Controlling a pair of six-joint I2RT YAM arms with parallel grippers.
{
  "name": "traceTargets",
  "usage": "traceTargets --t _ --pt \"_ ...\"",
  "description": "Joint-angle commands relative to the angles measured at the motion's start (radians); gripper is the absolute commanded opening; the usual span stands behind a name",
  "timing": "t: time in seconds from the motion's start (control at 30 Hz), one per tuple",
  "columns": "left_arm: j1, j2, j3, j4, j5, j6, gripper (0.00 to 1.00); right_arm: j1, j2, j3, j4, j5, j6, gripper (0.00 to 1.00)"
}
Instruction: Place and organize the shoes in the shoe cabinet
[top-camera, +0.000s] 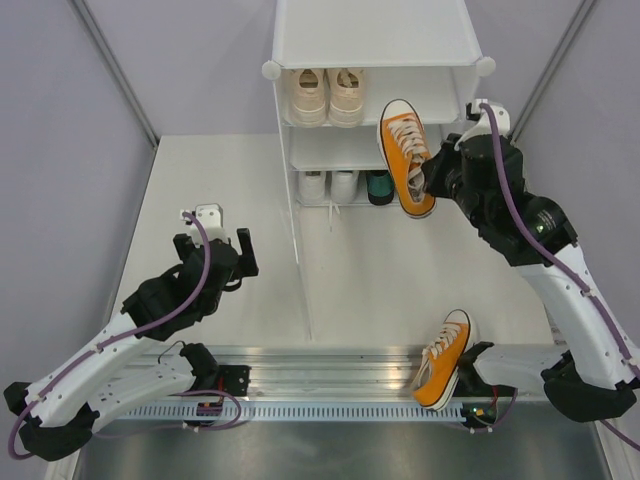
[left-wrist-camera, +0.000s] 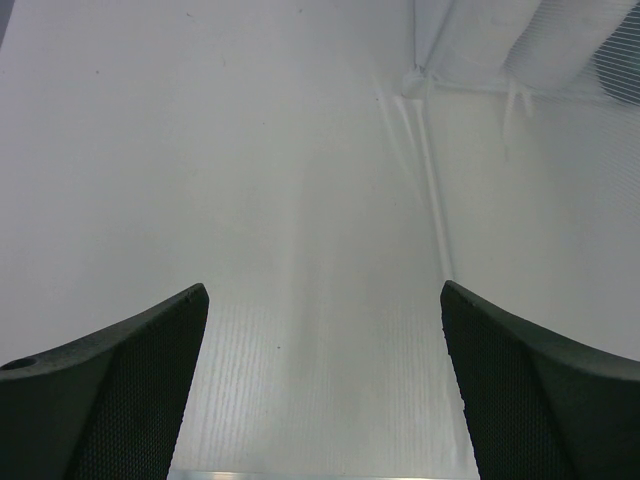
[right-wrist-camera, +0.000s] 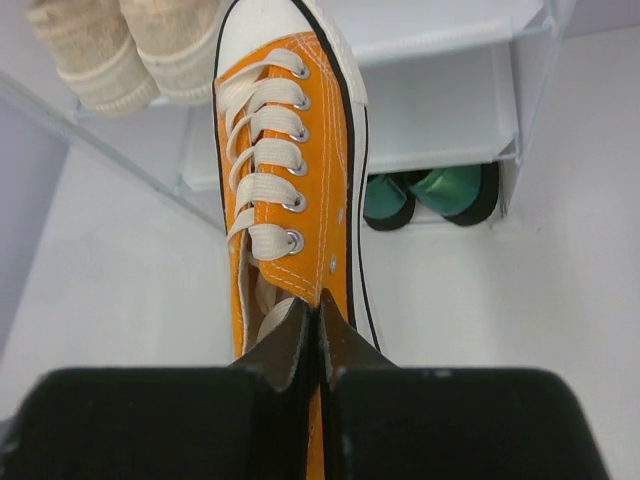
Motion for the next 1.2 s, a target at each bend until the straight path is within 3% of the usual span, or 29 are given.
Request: traceTargets --t 0.0,0.5,1.17 --pt "0.005 -0.008 -0.006 0.036 0.006 0.029 1.0 -0.045 0.056 0.142 0.077 -0.001 -0.043 0.01" --pt "0.004 -0.01 -0.009 0.041 0.02 0.029 1.0 -0.269 0.35 0.385 0.216 -0.241 -0.026 0.01" --pt "0.005 -0.016 -0.012 0.052 0.038 0.039 1.0 -0.311 0.467 0.325 0.465 -0.224 0.189 0.01"
